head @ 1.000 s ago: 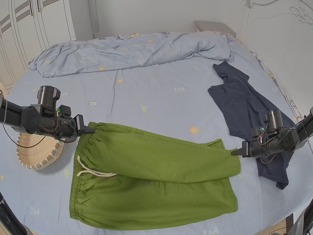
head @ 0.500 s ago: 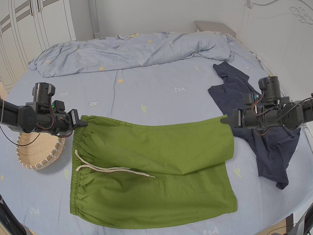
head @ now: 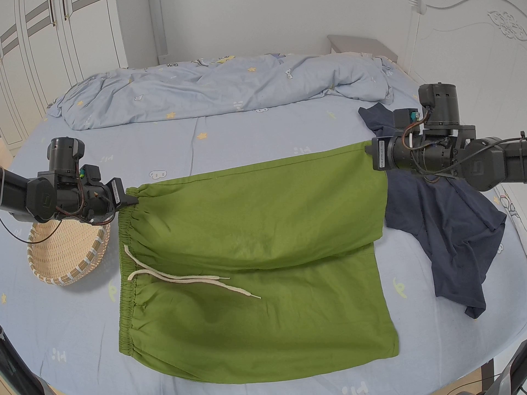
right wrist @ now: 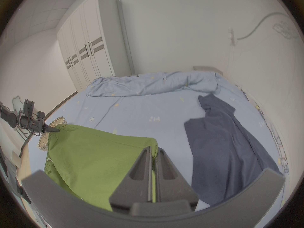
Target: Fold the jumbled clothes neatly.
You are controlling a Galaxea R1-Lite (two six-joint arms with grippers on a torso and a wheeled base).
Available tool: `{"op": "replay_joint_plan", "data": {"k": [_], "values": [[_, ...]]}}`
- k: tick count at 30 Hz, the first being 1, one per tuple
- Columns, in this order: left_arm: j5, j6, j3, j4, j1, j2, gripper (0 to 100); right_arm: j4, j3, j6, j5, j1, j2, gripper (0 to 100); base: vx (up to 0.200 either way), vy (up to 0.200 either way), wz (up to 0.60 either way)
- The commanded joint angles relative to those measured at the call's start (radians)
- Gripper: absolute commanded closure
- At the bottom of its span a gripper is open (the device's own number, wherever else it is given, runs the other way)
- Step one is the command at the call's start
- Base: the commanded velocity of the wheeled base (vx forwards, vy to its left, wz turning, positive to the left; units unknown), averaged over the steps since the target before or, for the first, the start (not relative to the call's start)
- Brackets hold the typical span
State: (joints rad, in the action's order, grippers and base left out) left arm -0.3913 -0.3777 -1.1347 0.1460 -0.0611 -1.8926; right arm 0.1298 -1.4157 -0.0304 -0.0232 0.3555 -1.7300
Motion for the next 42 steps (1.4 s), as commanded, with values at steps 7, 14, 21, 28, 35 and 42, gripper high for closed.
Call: {"op": "replay_joint_plan", "data": {"k": [7,14,21,28,35,42], "values": [[0.045,0.01,0.003,0.053,-0.031,-0.026,100,0.105,-0.092,0.012,-0.047,0.049,-0.134,100,0.0,0.0,0.0],[0.049,0.013,-0.004,0.101,-0.031,-0.071,100,0.188,-0.15,0.014,-0.052,0.019,-0.237,100,0.0,0.0,0.0],[0.049,0.028,-0.028,0.185,-0.042,-0.125,100,0.271,-0.209,0.021,-0.043,-0.036,-0.353,100,0.0,0.0,0.0],[0.054,0.069,-0.054,0.208,-0.042,-0.171,100,0.284,-0.307,0.024,-0.037,-0.058,-0.434,100,0.0,0.0,0.0],[0.063,0.069,-0.091,0.208,-0.045,-0.195,100,0.283,-0.411,0.037,-0.035,-0.061,-0.503,100,0.0,0.0,0.0],[0.071,0.069,-0.096,0.267,-0.052,-0.217,100,0.258,-0.542,0.038,-0.035,-0.061,-0.568,100,0.0,0.0,0.0]]}}
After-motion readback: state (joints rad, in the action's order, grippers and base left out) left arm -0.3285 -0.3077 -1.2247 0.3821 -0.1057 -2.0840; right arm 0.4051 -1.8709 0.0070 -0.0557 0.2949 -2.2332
